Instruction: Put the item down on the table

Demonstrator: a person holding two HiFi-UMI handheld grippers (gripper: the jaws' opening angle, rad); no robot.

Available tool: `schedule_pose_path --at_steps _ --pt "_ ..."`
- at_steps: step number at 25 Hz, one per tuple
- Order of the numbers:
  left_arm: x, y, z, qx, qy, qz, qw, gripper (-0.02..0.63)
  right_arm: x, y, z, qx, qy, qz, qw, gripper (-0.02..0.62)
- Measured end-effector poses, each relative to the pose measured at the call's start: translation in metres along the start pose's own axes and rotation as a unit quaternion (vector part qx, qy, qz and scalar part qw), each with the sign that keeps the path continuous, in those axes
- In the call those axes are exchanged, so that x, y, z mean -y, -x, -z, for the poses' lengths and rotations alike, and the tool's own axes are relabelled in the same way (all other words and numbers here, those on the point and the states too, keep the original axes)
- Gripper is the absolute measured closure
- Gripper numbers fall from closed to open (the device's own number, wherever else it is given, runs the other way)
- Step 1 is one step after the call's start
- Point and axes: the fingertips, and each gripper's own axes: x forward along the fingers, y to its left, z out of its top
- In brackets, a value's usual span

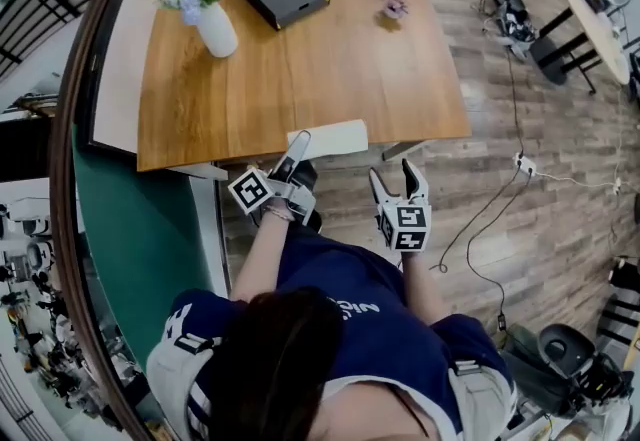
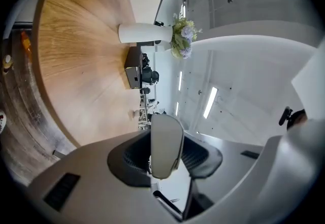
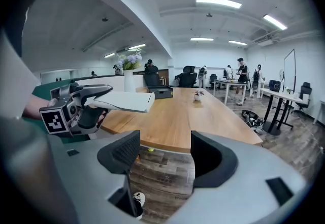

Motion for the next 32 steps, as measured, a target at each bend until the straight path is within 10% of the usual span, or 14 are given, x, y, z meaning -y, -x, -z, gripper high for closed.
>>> schedule_pose_path --at_steps 11,32 --pt "-0.028 -0.059 -0.082 -0.055 0.024 -0.001 0.9982 0.453 -0.001 -0.079 -0.032 -0.015 -0.037 0.066 0.997 0.296" --pt "-0.043 -0.156 -0.115 -0.066 0.020 -0.003 0.9976 0.453 0.025 -0.142 -0.058 -0.031 -0.040 0.053 0.997 0.299"
